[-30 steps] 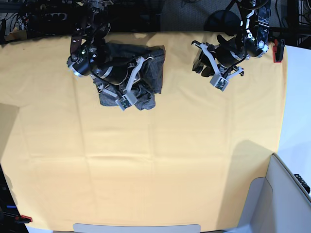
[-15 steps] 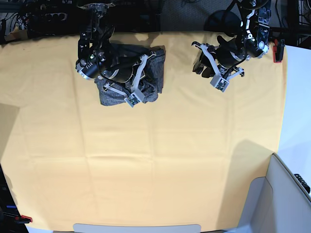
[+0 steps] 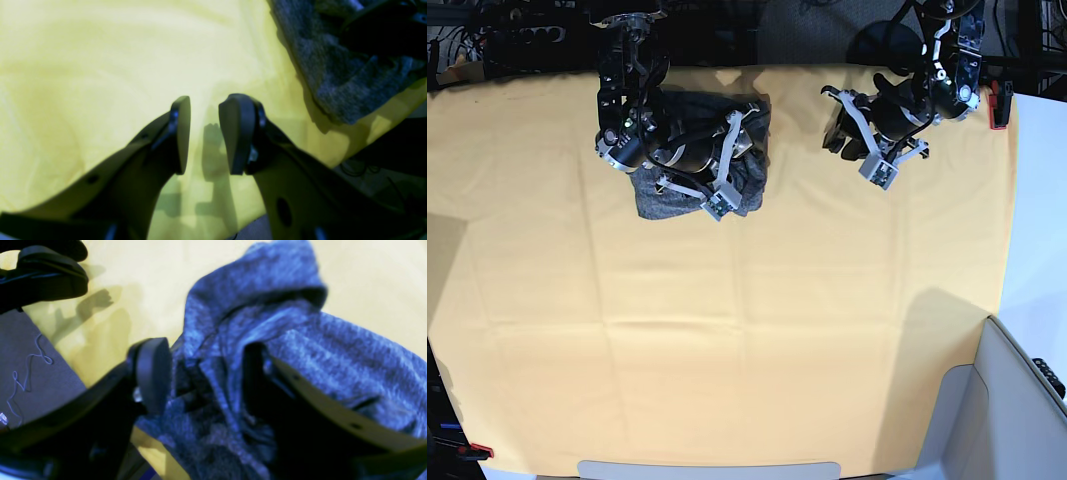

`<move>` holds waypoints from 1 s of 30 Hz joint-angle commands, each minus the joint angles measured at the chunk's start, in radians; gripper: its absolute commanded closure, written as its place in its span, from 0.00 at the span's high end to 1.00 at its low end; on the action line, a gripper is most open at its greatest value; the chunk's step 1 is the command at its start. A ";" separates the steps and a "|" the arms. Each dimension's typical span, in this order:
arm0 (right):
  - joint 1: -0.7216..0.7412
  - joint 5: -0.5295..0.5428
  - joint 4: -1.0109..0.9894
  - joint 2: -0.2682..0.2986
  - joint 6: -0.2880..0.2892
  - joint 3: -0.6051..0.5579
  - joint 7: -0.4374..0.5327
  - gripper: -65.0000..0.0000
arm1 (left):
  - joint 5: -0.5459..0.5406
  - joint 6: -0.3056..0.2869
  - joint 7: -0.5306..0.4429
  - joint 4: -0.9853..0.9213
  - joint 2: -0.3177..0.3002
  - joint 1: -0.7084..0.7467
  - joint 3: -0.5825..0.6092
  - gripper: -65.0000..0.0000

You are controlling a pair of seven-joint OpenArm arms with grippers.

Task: Fold the T-shirt properly
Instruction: 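Fold the bundle end over onto the shirt with the right gripper, then press and adjust the folded shirt with the right gripper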

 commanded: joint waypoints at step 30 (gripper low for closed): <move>0.174 0.007 0.134 0.032 -0.124 0.169 0.017 0.07 | -0.008 0.001 -0.013 0.018 -0.007 -0.012 -0.005 0.29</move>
